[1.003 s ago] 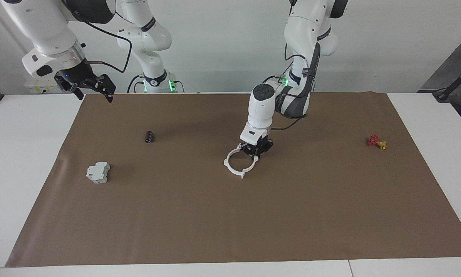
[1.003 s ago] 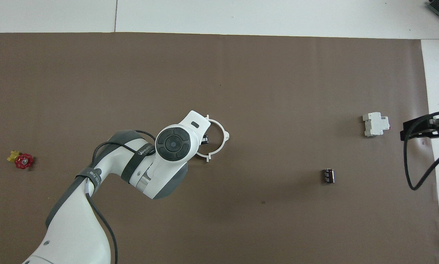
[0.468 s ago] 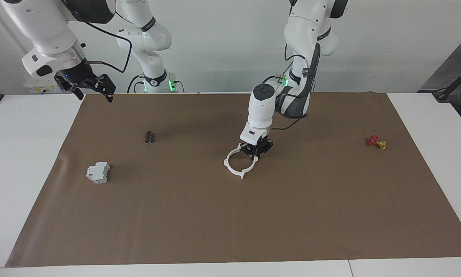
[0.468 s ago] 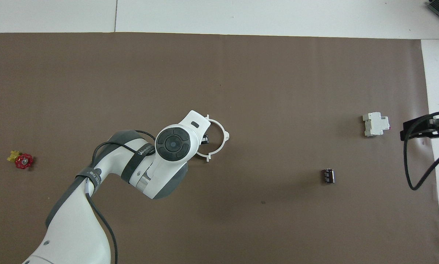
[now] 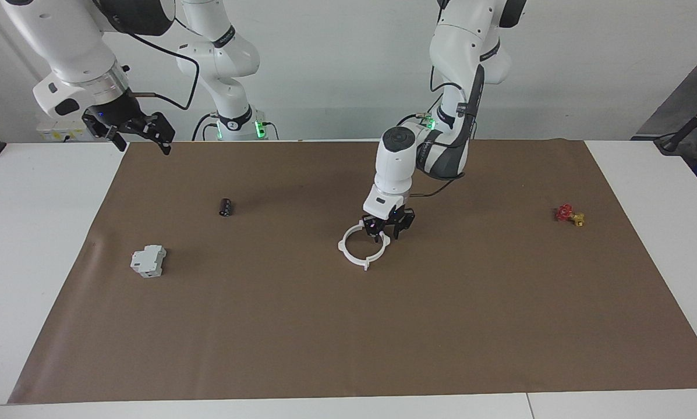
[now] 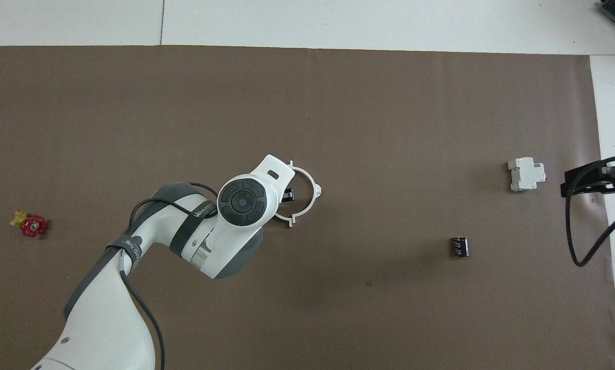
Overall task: Assemble drain pipe with both arms
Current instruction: 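Align and press the held half onto the placed half, closing the ring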
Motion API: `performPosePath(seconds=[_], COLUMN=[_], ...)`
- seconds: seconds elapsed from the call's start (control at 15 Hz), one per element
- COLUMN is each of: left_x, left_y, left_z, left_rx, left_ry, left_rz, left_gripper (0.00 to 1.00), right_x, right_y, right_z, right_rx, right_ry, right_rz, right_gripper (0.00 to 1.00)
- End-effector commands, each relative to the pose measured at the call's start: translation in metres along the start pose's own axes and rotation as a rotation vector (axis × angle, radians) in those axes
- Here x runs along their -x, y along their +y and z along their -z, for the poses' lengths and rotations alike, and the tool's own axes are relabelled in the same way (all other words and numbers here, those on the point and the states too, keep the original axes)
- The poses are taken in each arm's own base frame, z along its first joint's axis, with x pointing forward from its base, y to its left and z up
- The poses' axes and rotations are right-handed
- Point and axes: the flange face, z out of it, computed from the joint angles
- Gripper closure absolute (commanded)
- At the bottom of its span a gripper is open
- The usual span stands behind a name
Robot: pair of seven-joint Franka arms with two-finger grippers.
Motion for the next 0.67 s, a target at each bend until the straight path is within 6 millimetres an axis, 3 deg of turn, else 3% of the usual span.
performPosePath(seconds=[0.0,0.6], left_x=[0.0025,-0.0015], left_y=[0.0006,-0.0032], left_z=[-0.0018,0.0009], left_rx=[-0.004,-0.021], left_ry=[0.015,0.003], left_rz=[-0.004,0.002], left_gripper=[0.00,0.00], right_x=[0.0065,0.0065], right_y=[0.0007,0.0007], right_z=[0.0016,0.0023], right_rx=[-0.008,-0.008], right_ry=[0.007,0.008], right_rz=[-0.007,-0.007], right_gripper=[0.00,0.00])
